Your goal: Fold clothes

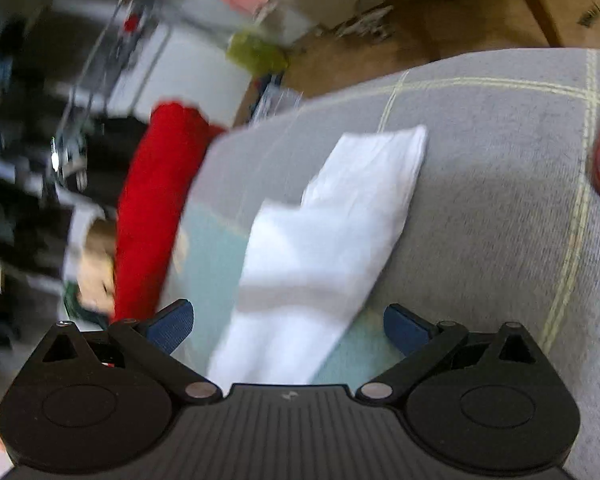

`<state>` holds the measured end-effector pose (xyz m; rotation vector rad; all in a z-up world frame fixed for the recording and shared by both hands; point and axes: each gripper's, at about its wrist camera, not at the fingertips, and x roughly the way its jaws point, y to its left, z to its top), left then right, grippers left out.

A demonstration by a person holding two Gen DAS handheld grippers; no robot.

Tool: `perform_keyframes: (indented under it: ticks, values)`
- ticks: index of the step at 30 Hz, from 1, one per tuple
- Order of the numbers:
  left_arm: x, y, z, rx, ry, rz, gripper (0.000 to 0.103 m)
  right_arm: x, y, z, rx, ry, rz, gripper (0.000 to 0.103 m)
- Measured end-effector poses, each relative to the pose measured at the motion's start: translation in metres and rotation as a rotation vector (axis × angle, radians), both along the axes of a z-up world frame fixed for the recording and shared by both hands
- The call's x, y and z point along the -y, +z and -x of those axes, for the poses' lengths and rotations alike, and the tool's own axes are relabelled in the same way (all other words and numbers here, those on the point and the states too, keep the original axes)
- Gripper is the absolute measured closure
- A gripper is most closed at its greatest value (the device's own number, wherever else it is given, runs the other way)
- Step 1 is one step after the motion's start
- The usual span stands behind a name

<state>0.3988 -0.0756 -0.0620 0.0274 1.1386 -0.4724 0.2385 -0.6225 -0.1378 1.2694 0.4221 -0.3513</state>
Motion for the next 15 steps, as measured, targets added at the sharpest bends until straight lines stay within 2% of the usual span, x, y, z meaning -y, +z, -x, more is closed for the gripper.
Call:
perform_keyframes:
  ticks: [7,12,15]
  values:
    - [-0.002,-0.003,-0.003,-0.007,-0.007,0.013,0.032,0.022,-0.007,-0.013,0.042,-0.097,0.013,0.000]
    - [-0.005,-0.004,-0.006,-0.020,0.001,0.034,0.032,0.038,-0.017,-0.019,0.084,-0.094,0.001,0.000]
    - [-0.005,-0.003,-0.007,-0.021,-0.012,0.033,0.032,0.046,-0.018,-0.022,0.091,-0.103,-0.042,0.000]
